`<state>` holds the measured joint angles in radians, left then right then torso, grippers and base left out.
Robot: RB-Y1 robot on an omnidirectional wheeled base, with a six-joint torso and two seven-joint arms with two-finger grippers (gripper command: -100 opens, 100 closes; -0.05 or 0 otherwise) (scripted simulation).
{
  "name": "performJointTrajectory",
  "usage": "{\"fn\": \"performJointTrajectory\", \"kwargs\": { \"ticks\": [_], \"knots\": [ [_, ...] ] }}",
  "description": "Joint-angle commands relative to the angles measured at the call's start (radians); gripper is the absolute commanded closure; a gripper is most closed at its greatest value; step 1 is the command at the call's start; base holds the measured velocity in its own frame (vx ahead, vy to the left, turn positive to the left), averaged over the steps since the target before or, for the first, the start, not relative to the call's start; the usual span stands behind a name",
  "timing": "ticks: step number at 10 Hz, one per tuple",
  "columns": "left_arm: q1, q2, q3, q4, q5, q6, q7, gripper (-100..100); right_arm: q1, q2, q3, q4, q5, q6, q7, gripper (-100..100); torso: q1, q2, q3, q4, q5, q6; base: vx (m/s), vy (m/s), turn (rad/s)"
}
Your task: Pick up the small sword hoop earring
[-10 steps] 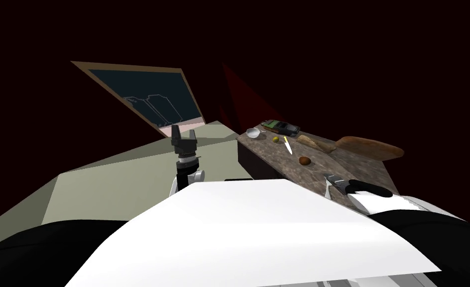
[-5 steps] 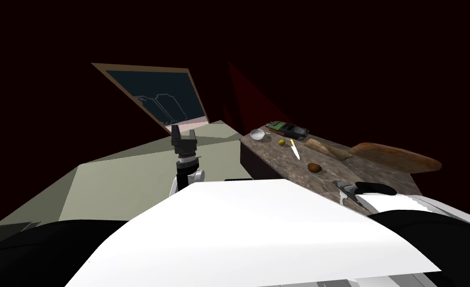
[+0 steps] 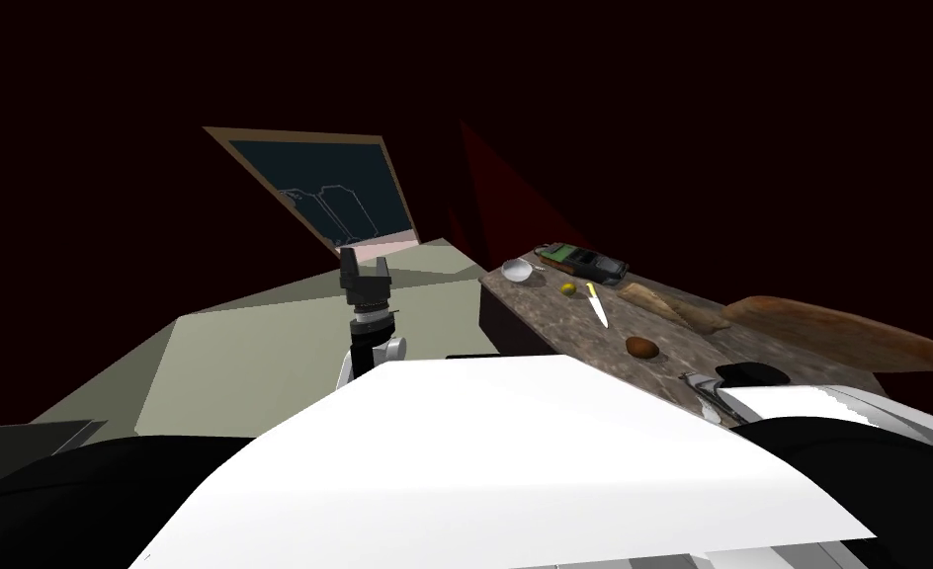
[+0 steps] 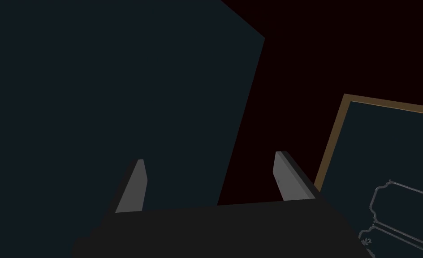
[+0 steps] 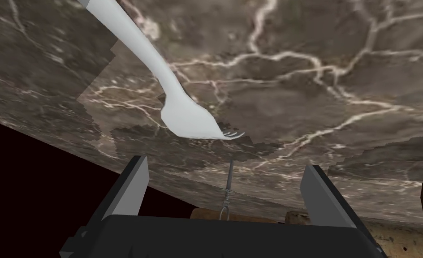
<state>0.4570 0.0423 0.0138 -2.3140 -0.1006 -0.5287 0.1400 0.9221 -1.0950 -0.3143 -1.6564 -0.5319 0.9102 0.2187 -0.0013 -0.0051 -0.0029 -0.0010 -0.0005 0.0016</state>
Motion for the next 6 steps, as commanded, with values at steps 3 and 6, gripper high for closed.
{"fn": "performJointTrajectory", "kwargs": {
  "ticks": [3,6],
  "knots": [
    [0.000,0.000,0.000,0.000,0.000,0.000,0.000,0,-0.004,-0.022,0.015,0.022,-0.016,0.020,0.006,0,-0.001,0.002,0.001,0.000,0.000,0.000,0.032,-0.011,0.021],
    [0.000,0.000,0.000,0.000,0.000,0.000,0.000,0,-0.024,0.007,0.037,0.059,0.009,-0.005,0.009,-100,-0.003,0.005,0.003,0.001,-0.001,0.000,0.001,-0.035,0.043]
  ]
}}
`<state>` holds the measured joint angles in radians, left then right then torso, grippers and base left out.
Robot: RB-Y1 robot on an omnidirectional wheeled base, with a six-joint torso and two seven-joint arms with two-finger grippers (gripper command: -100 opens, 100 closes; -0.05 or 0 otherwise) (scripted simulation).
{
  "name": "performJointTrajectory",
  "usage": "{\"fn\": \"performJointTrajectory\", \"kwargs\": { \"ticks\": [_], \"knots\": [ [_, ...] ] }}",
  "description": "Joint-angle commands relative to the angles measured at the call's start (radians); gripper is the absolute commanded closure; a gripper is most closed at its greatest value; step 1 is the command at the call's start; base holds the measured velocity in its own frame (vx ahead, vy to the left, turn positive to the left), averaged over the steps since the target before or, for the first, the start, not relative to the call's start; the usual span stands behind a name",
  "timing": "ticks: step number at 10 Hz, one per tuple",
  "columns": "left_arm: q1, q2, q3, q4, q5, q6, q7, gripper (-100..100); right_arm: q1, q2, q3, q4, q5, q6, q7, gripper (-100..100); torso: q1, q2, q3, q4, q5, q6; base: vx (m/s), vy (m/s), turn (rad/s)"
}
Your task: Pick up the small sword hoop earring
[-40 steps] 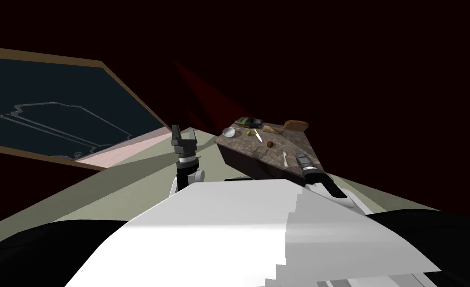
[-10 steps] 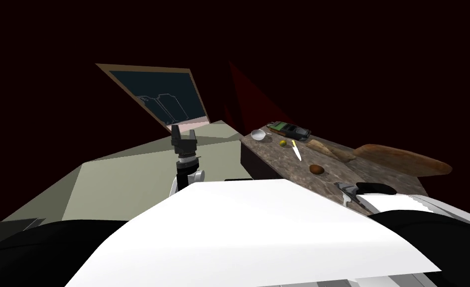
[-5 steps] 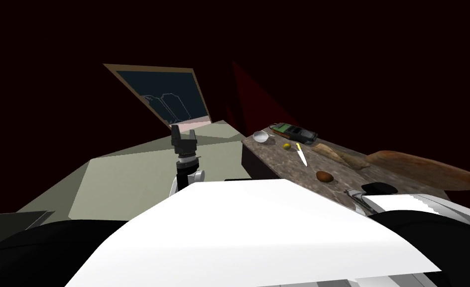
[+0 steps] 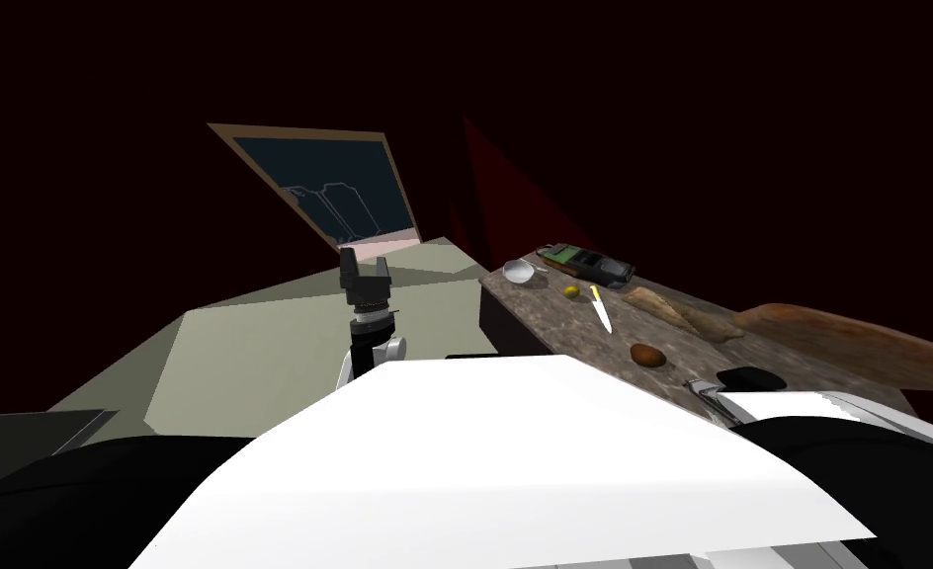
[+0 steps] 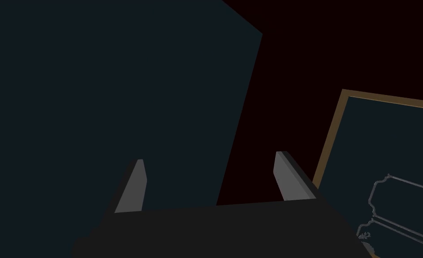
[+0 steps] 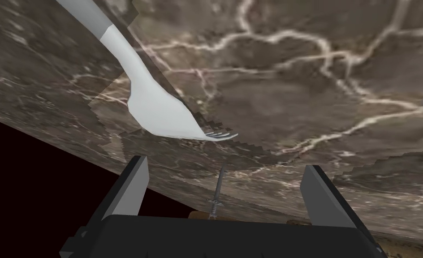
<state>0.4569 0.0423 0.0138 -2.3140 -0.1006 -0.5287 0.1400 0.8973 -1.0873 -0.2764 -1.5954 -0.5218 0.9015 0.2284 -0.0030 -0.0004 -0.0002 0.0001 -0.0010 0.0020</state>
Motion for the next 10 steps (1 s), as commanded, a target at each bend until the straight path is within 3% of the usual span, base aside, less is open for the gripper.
{"fn": "performJointTrajectory", "kwargs": {
  "ticks": [1,5,6,7,9,10],
  "knots": [
    [0.000,0.000,0.000,0.000,0.000,0.000,0.000,0,0.000,0.000,0.000,0.000,0.000,0.000,0.000,100,0.000,0.000,0.000,0.000,0.000,0.000,0.000,0.000,0.000],
    [0.000,0.000,0.000,0.000,0.000,0.000,0.000,0,0.002,-0.003,-0.003,0.003,0.002,0.003,0.000,100,-0.001,-0.002,-0.001,0.000,-0.005,-0.003,-0.001,-0.002,-0.007],
    [0.000,0.000,0.000,0.000,0.000,0.000,0.000,0,0.002,-0.003,-0.003,0.003,0.002,0.003,0.000,0,-0.001,-0.003,-0.001,0.000,-0.005,-0.003,0.000,0.000,0.000],
    [0.000,0.000,0.000,0.000,0.000,0.000,0.000,0,0.014,-0.021,-0.016,-0.027,-0.019,0.020,-0.002,100,-0.001,-0.003,-0.001,0.000,-0.005,-0.003,-0.005,0.036,-0.039],
    [0.000,0.000,0.000,0.000,0.000,0.000,0.000,0,0.014,-0.024,-0.017,-0.024,-0.021,0.019,-0.001,100,0.003,-0.003,-0.002,0.000,-0.004,-0.003,0.001,0.035,-0.025],
    [0.000,0.000,0.000,0.000,0.000,0.000,0.000,0,0.014,-0.025,-0.018,-0.026,-0.023,0.021,-0.001,0,0.002,-0.003,-0.002,0.000,-0.005,-0.003,0.000,0.000,0.000]
  ]
}}
